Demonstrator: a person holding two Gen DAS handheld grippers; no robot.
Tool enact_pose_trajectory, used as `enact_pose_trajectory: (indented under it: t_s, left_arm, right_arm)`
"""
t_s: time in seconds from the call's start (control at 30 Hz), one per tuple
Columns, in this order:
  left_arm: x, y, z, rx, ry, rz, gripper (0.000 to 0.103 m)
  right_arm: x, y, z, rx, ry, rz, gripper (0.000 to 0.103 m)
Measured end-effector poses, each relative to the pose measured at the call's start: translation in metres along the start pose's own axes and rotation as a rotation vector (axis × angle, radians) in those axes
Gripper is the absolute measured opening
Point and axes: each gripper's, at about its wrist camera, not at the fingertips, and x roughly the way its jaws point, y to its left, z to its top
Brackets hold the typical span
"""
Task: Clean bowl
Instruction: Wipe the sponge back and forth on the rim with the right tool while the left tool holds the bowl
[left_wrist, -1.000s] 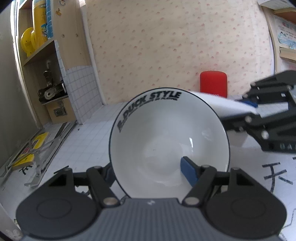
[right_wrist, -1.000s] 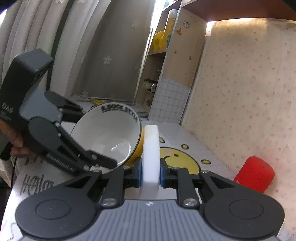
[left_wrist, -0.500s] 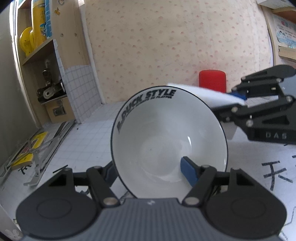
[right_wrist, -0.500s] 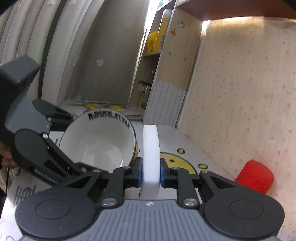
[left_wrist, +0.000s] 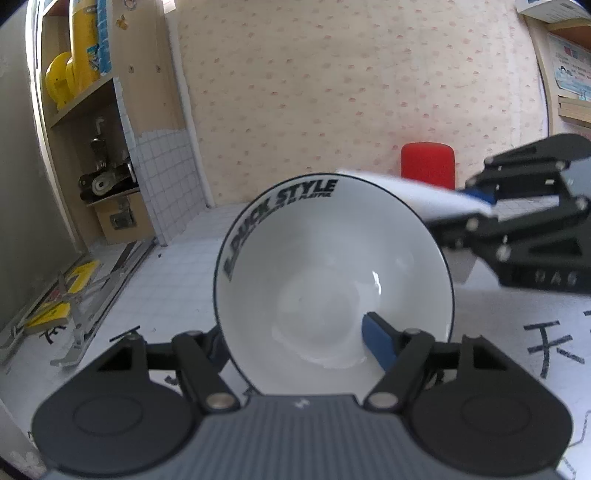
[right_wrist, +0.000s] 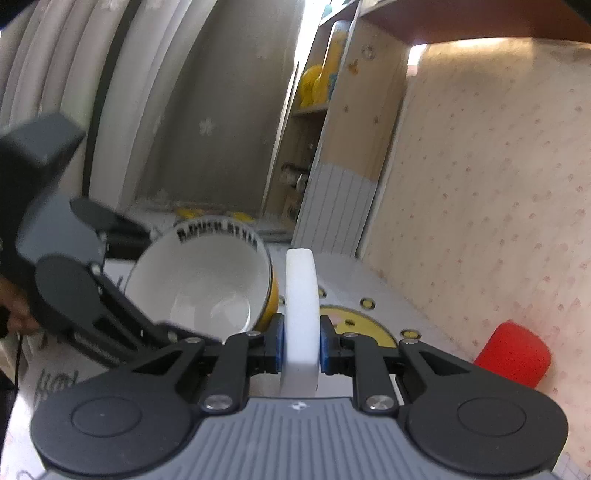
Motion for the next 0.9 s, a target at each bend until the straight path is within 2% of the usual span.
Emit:
enact_pose_trajectory:
  t_s: [0.43,0.67,0.73,0.9]
  left_arm:
    - [0.003,0.007,0.0,-0.037,-0.004,-0.007,0.068]
    - [0.002,0.004,-0.003,-0.028,0.005,-0.008,0.068]
    - [0.002,0.004,-0.003,-0.03,0.005,-0.008,0.068]
    - [0.002,0.005,-0.003,-0.036,0.005,-0.006,0.069]
  right_arm:
    - [0.003,0.001,0.0,-0.009,0.01,0.006,0.018]
    - [-0.011,-0.004,0.005,0.034,-0.084,-0.028,0.018]
    - [-0.009,-0.005,0.006,0.035,-0.074,-0.027,0.018]
    - [0.001,0.0,0.002,-0.003,0.015,0.004,0.018]
